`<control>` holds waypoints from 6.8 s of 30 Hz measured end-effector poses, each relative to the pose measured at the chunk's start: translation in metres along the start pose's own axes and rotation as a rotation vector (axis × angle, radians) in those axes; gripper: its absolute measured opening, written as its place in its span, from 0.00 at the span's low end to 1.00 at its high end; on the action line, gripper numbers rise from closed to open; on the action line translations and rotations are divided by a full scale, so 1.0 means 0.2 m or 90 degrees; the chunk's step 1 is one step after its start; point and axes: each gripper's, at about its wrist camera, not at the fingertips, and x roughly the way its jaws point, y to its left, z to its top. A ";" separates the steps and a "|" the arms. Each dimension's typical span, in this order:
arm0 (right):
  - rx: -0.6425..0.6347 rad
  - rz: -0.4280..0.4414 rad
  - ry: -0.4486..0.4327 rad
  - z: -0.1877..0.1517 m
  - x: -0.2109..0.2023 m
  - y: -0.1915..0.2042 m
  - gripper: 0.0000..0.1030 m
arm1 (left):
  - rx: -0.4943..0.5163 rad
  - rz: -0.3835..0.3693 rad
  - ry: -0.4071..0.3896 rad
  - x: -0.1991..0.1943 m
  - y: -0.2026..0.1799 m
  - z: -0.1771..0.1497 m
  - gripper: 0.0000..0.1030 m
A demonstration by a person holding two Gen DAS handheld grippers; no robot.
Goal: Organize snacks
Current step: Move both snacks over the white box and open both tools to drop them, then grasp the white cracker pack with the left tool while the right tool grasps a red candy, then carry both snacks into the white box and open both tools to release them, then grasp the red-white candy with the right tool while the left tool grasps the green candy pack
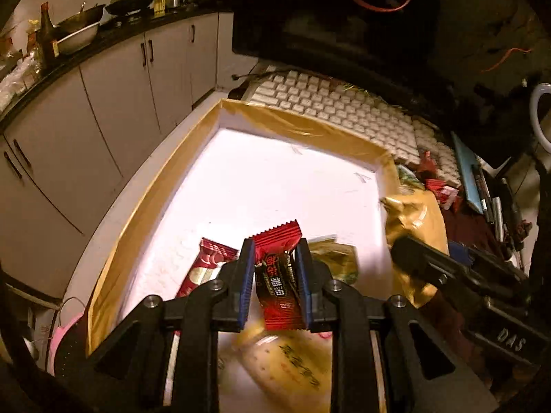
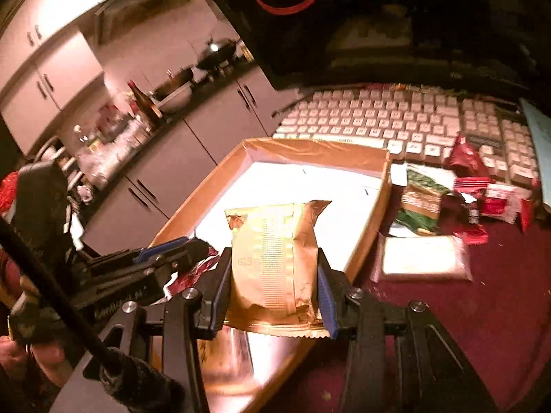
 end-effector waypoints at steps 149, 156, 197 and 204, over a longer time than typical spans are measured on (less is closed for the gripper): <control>0.052 0.044 0.025 0.15 0.17 0.01 0.41 | -0.006 0.068 -0.015 0.10 0.13 0.22 0.65; 0.100 0.094 -0.046 0.09 -0.13 -0.10 0.48 | 0.002 0.026 -0.059 -0.05 -0.02 0.16 0.67; 0.536 -0.079 -0.087 0.01 -0.14 -0.98 0.21 | 0.119 -0.051 -0.046 -0.07 -0.48 0.02 0.67; 0.493 -0.046 -0.102 -0.09 -0.20 -0.96 0.09 | 0.130 -0.050 -0.031 -0.03 -0.52 0.06 0.67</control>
